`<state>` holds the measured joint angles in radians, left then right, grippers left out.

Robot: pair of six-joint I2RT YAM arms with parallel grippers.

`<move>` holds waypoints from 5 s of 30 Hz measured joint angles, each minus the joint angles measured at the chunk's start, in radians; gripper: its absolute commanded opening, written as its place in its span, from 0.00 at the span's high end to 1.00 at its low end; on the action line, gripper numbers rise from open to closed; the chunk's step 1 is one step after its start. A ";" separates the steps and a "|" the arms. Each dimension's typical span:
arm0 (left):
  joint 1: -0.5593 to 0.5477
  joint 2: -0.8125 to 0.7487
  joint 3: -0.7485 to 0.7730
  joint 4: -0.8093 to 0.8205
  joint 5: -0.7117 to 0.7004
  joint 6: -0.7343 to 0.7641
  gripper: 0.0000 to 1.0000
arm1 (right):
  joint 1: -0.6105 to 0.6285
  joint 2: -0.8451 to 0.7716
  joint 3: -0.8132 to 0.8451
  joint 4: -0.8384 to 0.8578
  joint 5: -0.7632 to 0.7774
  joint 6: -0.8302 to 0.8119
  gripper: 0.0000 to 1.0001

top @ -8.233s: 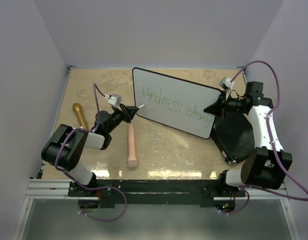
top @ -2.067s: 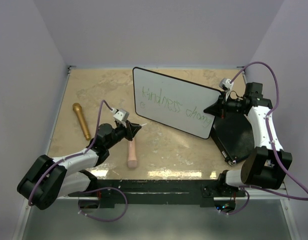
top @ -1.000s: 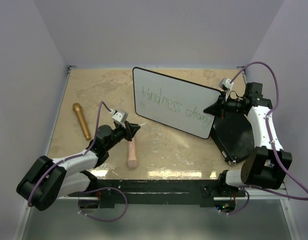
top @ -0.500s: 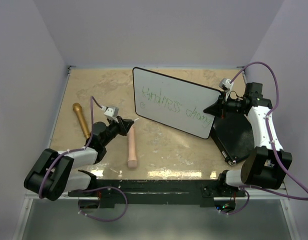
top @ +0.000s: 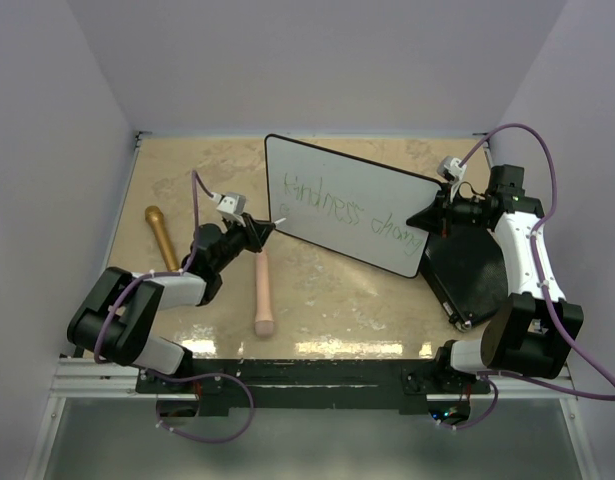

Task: Write a sentence on the whiteboard
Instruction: Write on the whiteboard at the center of the board.

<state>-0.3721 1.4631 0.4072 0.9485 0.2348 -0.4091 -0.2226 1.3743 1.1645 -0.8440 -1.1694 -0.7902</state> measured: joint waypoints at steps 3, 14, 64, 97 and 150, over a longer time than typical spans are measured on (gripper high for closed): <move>-0.002 0.003 0.000 0.005 0.003 0.000 1.00 | 0.000 0.000 0.000 0.000 0.000 -0.001 1.00; -0.029 0.031 0.031 0.008 0.019 0.005 1.00 | 0.000 0.011 0.000 0.003 -0.005 -0.004 1.00; -0.063 0.077 0.092 0.029 0.027 0.097 1.00 | 0.002 0.013 0.000 0.005 -0.006 -0.007 1.00; -0.069 0.077 0.105 -0.003 -0.061 0.137 1.00 | 0.002 0.014 0.000 0.010 -0.006 -0.006 1.00; -0.068 0.145 0.154 -0.131 -0.005 0.141 1.00 | 0.002 0.014 0.000 0.023 -0.005 -0.016 1.00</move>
<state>-0.4400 1.6081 0.5613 0.8177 0.2295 -0.2680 -0.2207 1.3884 1.1645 -0.8215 -1.1740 -0.8059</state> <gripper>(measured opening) 0.159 0.055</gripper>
